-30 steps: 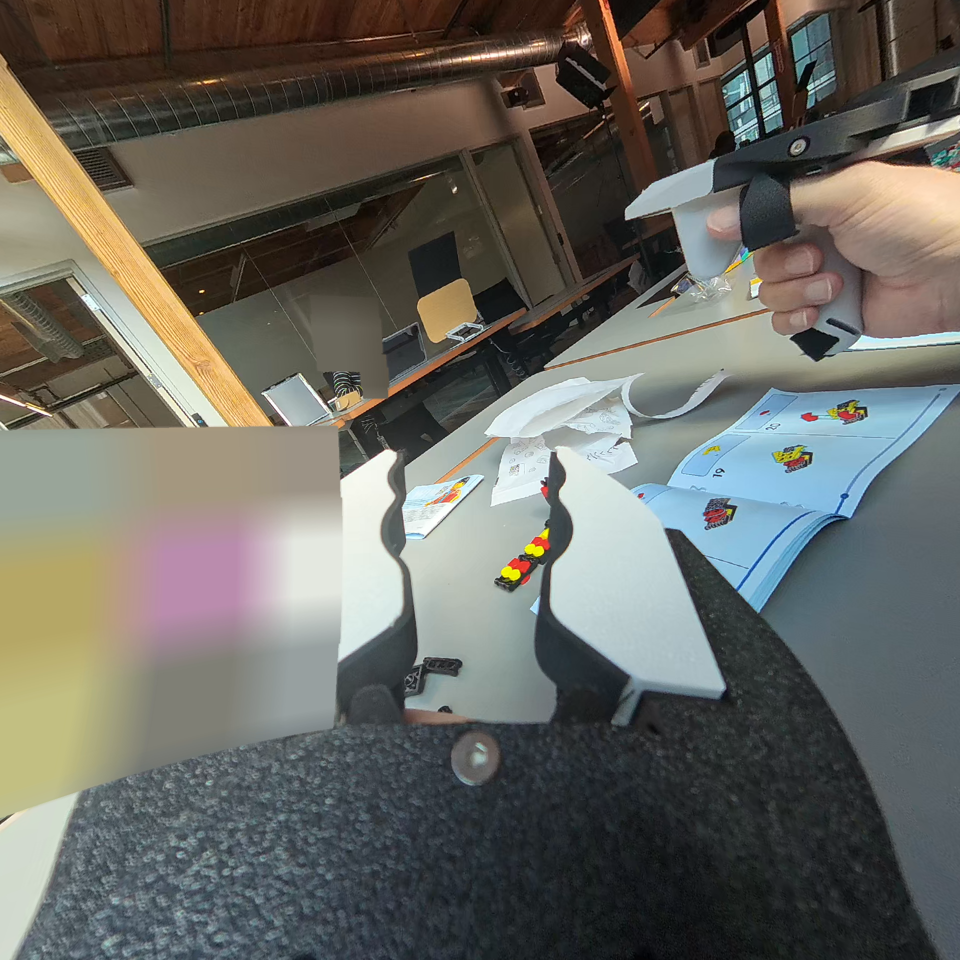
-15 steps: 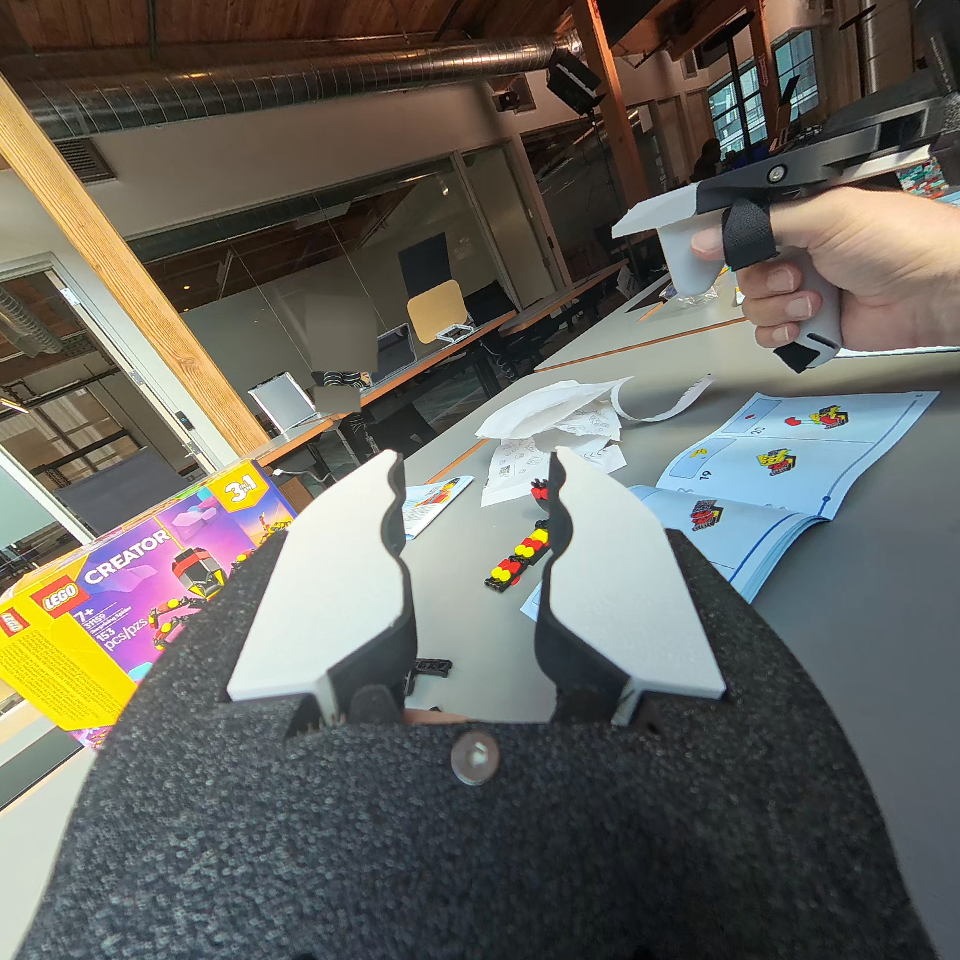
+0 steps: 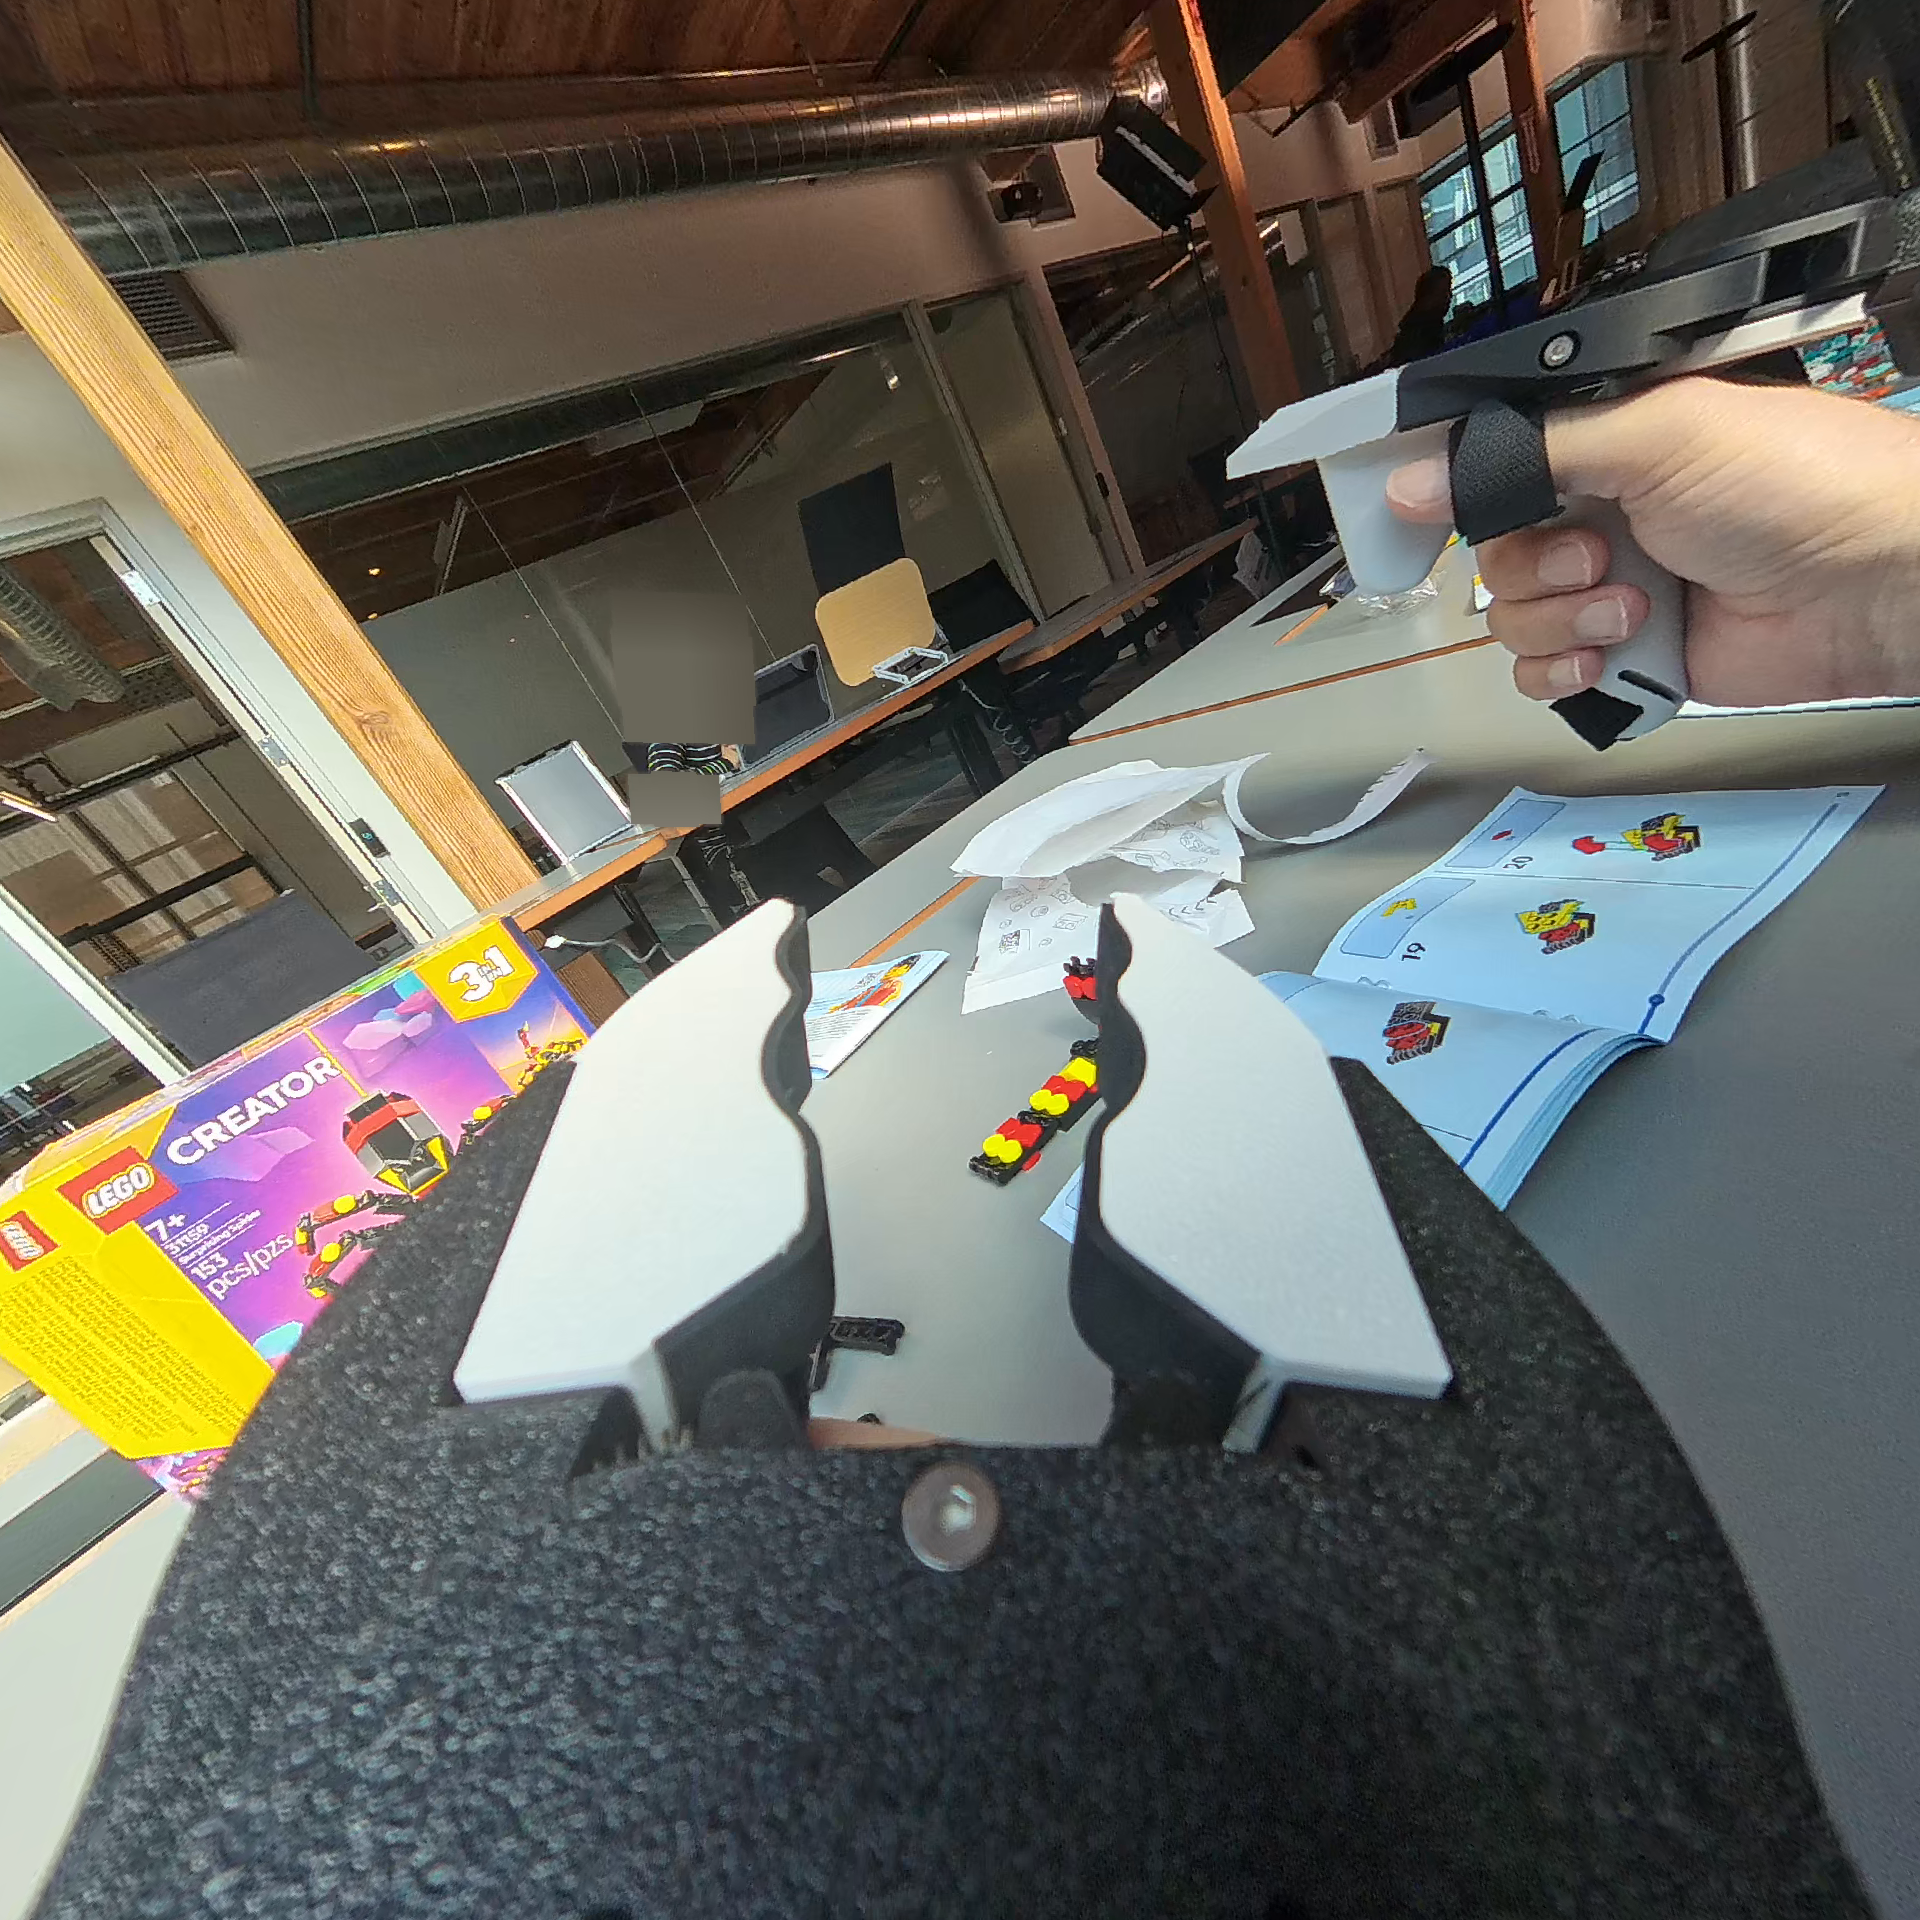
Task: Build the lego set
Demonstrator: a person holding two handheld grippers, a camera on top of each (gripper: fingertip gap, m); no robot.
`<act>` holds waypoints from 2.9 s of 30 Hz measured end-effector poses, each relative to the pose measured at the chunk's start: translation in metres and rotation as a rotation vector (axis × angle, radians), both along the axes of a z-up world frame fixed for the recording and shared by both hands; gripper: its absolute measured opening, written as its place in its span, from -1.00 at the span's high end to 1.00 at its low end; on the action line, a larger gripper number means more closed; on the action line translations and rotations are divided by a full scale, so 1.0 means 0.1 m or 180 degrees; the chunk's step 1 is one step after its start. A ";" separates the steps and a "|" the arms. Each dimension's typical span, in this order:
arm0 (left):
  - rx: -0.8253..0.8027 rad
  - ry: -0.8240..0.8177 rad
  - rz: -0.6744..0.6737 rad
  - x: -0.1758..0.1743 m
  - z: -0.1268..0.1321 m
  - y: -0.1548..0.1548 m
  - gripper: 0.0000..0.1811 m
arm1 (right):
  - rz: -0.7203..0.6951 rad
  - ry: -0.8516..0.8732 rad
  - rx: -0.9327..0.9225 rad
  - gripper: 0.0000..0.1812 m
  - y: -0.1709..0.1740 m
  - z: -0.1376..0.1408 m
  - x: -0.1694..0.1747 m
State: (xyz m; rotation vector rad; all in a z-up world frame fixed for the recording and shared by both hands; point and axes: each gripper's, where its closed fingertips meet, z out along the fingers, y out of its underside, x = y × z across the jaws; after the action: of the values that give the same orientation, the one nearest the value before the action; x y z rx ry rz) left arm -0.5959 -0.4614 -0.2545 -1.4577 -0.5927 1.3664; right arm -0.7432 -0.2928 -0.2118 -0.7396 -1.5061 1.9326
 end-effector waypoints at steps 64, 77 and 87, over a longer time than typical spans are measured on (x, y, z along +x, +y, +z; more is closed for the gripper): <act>-0.0052 0.0255 0.0051 0.03 0.11 -0.01 0.19 | -0.0238 0.0709 0.0704 0.57 -0.18 0.03 0.17; -0.0035 0.0225 0.0058 0.02 0.10 -0.01 0.22 | -0.0193 0.0588 0.0587 0.59 -0.14 0.02 0.14; -0.0016 0.0160 0.0060 -0.01 0.07 -0.01 0.23 | -0.0173 0.0508 0.0494 0.59 -0.12 0.02 0.11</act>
State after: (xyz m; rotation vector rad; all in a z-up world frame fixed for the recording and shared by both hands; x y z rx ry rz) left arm -0.5973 -0.4619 -0.2473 -1.4209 -0.5724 1.4158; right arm -0.7321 -0.3045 -0.2094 -0.5399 -1.5018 1.7673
